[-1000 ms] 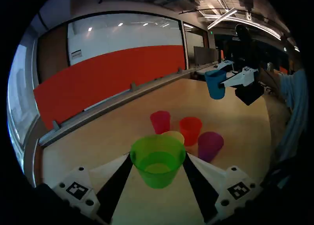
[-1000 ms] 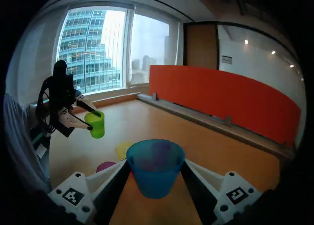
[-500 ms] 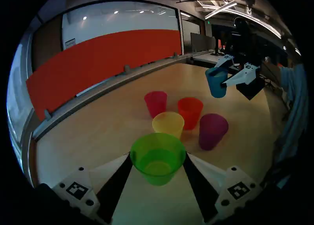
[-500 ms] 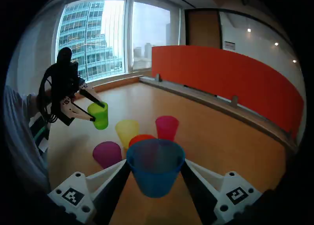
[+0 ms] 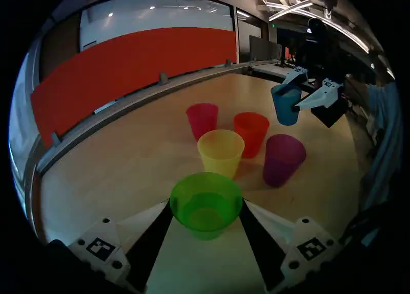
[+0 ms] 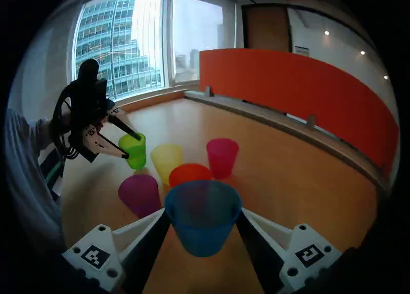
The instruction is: Pour water
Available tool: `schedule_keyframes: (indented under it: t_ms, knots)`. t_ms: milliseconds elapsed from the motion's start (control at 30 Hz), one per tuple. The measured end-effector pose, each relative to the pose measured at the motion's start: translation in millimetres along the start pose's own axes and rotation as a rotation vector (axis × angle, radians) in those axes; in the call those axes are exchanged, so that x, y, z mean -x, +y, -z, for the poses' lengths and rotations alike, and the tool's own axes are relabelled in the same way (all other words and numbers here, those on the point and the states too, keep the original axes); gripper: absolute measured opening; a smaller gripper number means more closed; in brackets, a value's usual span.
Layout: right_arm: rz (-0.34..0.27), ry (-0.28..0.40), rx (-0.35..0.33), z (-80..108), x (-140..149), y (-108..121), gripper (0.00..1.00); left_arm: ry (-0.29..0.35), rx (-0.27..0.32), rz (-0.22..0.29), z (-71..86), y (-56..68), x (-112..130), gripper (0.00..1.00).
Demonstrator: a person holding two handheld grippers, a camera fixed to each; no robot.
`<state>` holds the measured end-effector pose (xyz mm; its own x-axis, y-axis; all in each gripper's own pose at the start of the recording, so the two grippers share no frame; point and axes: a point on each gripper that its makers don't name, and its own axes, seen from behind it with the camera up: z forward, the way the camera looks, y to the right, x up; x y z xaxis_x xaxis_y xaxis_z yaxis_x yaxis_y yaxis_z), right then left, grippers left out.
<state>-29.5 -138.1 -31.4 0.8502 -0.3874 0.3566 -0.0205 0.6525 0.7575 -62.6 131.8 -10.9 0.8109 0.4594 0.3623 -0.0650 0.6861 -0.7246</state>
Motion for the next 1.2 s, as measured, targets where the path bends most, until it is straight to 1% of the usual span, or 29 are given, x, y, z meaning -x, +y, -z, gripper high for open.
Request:
schedule_keyframes:
  t_ms: [267,567,667,800,867,933,1067,1200]
  knots:
    - [0.0,-0.01,0.0,-3.7,3.4,-1.8,0.89,-0.011,0.003,0.003,-3.7,-2.5,8.0,0.87]
    - [0.0,-0.005,0.003,-5.1,1.1,-2.3,0.89,-0.017,0.005,-0.004,-4.7,-0.8,12.3,0.87]
    - [0.002,-0.005,0.003,-5.4,1.2,-3.1,0.89,-0.02,0.005,0.0,-3.3,-0.7,14.9,0.88]
    - [0.006,-0.007,0.002,-5.9,2.1,-4.9,0.89,-0.035,0.005,0.02,-2.0,-1.8,21.0,0.88]
    - [0.007,-0.008,0.002,-6.8,3.1,-5.7,0.89,-0.046,0.009,0.032,-2.5,-1.4,24.8,0.91]
    - [0.007,-0.01,0.001,-7.6,3.8,-6.4,0.89,-0.051,0.01,0.033,-2.5,-0.9,27.3,0.97]
    - [0.006,-0.013,-0.001,-9.2,6.1,-7.6,0.89,-0.058,0.003,0.026,0.0,-1.6,29.7,0.97]
    - [0.006,-0.019,-0.003,-11.7,10.3,-9.2,0.89,-0.057,-0.005,0.027,6.2,-2.8,30.4,0.97]
